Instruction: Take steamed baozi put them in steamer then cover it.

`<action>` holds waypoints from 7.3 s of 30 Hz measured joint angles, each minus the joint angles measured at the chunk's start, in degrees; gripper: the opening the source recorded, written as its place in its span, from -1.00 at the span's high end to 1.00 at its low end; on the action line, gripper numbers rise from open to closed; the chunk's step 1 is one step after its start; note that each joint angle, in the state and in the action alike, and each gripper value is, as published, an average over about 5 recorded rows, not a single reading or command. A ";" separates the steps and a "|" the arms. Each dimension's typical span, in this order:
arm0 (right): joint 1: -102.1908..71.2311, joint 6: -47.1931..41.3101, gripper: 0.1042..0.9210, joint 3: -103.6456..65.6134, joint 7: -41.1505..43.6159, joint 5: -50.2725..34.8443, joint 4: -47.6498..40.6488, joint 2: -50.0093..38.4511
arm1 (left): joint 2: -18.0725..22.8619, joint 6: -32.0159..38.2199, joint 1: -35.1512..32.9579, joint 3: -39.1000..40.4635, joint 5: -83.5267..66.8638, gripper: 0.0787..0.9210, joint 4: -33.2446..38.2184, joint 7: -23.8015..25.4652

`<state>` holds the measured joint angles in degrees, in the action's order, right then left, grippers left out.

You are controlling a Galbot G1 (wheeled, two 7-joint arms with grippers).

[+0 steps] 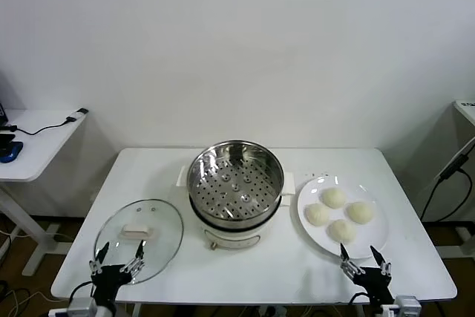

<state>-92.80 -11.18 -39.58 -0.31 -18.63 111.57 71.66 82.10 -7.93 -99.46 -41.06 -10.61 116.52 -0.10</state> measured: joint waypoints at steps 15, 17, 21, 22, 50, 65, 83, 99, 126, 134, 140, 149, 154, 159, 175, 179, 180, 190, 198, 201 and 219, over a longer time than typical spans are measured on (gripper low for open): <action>35.90 -7.16 -0.76 20.19 12.74 3.73 -13.05 -27.35 | -0.28 -0.11 0.46 0.88 -0.07 -0.77 0.81 -0.06; 43.25 -5.65 -0.76 27.27 18.13 4.95 -16.24 -31.46 | -0.22 -0.16 0.54 0.88 -0.08 -0.77 1.04 -0.05; 58.52 -0.97 -0.76 42.56 30.70 7.46 -23.03 -37.47 | 0.02 -0.20 0.62 0.87 -0.09 -0.77 1.24 -0.05; 62.36 0.30 -0.76 46.41 33.84 7.96 -24.69 -38.54 | 0.07 -0.19 0.63 0.90 -0.09 -0.77 1.19 -0.05; 106.33 1.05 -0.76 105.43 60.10 11.10 -53.90 -27.64 | 1.99 1.05 0.46 2.61 0.73 -0.77 0.28 -0.21; 102.58 1.11 -0.76 104.20 59.68 11.66 -65.88 -18.45 | 2.45 1.16 -0.12 4.47 2.26 -0.77 -0.22 -0.35; 109.38 2.60 -0.08 108.06 62.11 8.54 -62.86 -18.64 | 2.45 0.98 -1.08 5.25 3.21 -0.77 0.99 -0.48; 139.72 17.88 -0.07 123.78 62.13 -1.32 -41.32 -10.10 | 2.14 0.79 -1.53 5.72 3.41 -0.77 2.09 -0.57; 125.41 46.29 -0.07 120.38 56.58 23.30 -58.21 8.74 | 1.56 1.21 -2.31 4.74 3.24 -0.77 2.85 -1.27; 121.42 47.97 -0.08 118.58 56.30 26.94 -64.10 11.78 | 1.52 1.40 -1.96 4.69 3.20 -0.77 2.38 -1.39; 119.89 48.69 -0.19 117.77 56.55 27.83 -67.47 13.42 | 1.38 1.36 -1.84 4.63 3.10 -0.77 2.23 -1.39; 121.39 48.80 -0.74 118.13 56.89 23.85 -67.50 13.13 | 1.28 1.25 -1.46 4.47 2.83 -0.77 2.15 -1.46; 127.45 47.12 -0.76 121.10 59.55 15.35 -64.35 10.91 | 1.15 1.14 -1.42 4.21 2.84 -0.77 2.44 -1.27; 135.96 41.51 -0.76 126.58 62.74 2.56 -59.42 5.68 | 0.97 1.07 -1.19 3.67 2.84 -0.77 2.76 -1.18; 149.64 12.54 -0.76 146.87 59.83 -17.87 -36.07 -20.39 | 1.21 0.66 -0.48 3.00 2.65 -0.77 3.50 -1.18; 146.71 6.47 -0.76 147.17 57.06 -18.76 -33.15 -23.47 | 1.40 0.58 -0.70 2.80 2.53 -0.77 3.95 -1.19; 145.69 5.07 -0.76 146.95 56.30 -18.75 -32.72 -24.02 | 1.48 0.56 -0.78 2.79 2.49 -0.77 4.05 -1.19; 132.45 -5.36 -0.76 140.84 49.24 -16.38 -33.04 -26.42 | 1.87 0.43 -1.04 2.93 2.43 -0.77 4.44 -1.18; 122.03 -9.54 -0.76 133.79 45.15 -14.29 -36.14 -25.93 | 1.86 0.47 -1.08 3.10 2.54 -0.77 3.84 -1.17; 119.05 -10.29 -0.76 131.58 44.31 -13.48 -37.52 -25.34 | 1.86 0.47 -1.01 3.19 2.65 -0.77 3.68 -1.11; 113.13 -11.32 -0.29 126.17 43.81 -11.18 -41.35 -24.12 | 1.88 0.46 -1.03 3.66 2.96 -0.77 3.43 -1.16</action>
<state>20.33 -22.50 86.59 43.50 -29.81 70.22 47.54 83.97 -7.48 -100.49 -37.40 -7.64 119.95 -1.26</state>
